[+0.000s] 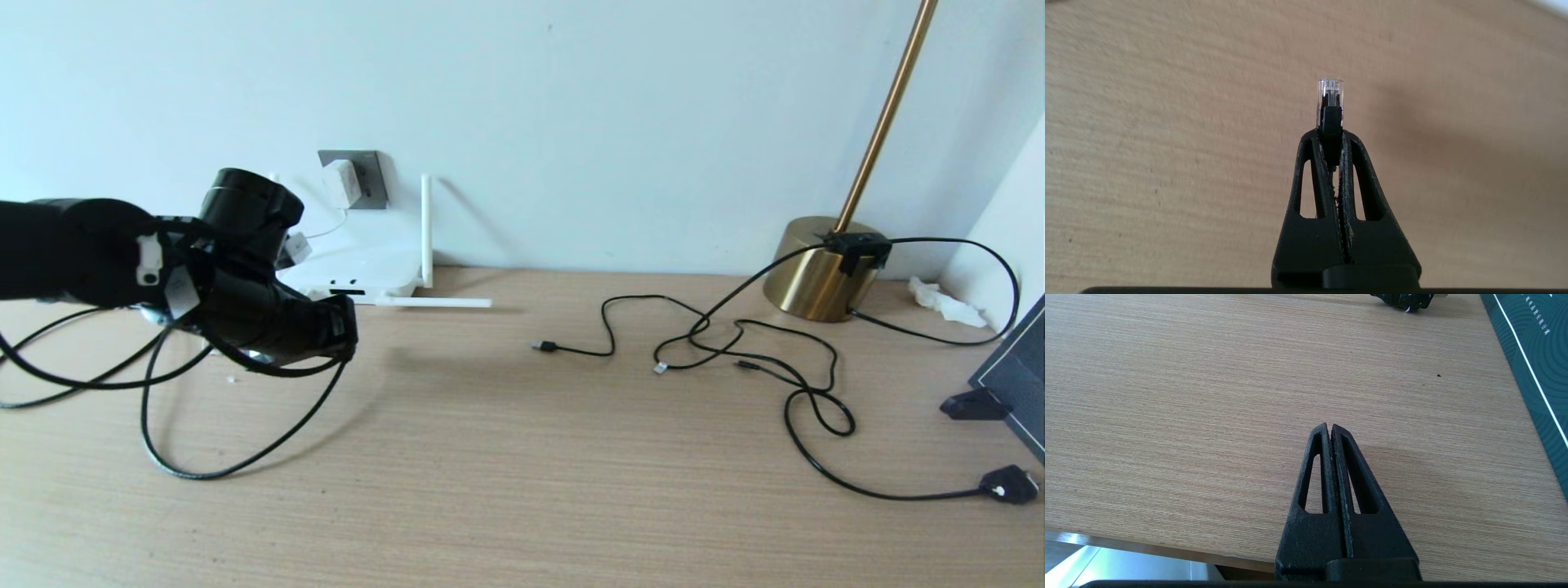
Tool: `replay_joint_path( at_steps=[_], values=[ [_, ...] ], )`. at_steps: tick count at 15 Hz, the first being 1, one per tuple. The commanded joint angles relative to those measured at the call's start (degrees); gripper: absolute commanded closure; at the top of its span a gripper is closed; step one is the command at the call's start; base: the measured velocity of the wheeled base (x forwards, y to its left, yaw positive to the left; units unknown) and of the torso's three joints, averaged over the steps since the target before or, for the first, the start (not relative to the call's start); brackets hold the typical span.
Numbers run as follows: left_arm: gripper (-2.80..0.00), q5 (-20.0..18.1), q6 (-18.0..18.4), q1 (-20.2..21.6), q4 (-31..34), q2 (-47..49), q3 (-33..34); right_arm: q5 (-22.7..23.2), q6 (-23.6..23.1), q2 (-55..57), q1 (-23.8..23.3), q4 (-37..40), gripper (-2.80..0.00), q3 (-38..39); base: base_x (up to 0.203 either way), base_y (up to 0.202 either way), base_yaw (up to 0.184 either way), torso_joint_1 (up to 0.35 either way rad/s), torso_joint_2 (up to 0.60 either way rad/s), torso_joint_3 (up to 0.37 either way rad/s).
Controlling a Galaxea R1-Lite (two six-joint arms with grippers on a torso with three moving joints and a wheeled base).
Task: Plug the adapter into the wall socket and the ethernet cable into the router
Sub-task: Plug cable into router interface
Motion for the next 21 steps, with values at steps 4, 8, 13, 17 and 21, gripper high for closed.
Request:
replay_joint_path(
  at_steps=[4, 8, 13, 17, 21],
  values=[
    [0.00, 1.0, -2.2, -0.2, -1.9, 3.5, -2.7, 0.0, 0.0, 0.0, 0.0, 0.1, 0.00, 0.0, 0.000, 0.000, 0.000, 0.000, 0.00, 0.000],
    [0.00, 0.7, 2.6, 1.3, -3.3, 5.1, -2.7, 0.0, 0.1, 0.0, 0.0, 0.1, 0.00, -0.1, 0.000, 0.000, 0.000, 0.000, 0.00, 0.000],
    [0.00, -4.1, 15.6, 6.4, -3.4, 5.4, -3.2, -0.1, 0.1, 0.0, 0.0, 0.1, 0.00, -0.1, 0.000, 0.000, 0.000, 0.000, 0.00, 0.000],
    [0.00, -5.7, 16.2, 7.1, -2.4, 5.9, -6.9, 0.0, 0.1, 0.0, 0.0, 0.1, 0.00, 0.0, 0.000, 0.000, 0.000, 0.000, 0.00, 0.000],
    [0.00, -5.4, 18.7, 7.1, 1.1, 6.9, -10.0, -0.1, 0.1, 0.0, 0.0, 0.1, 0.00, -0.1, 0.000, 0.000, 0.000, 0.000, 0.00, 0.000]
  ],
)
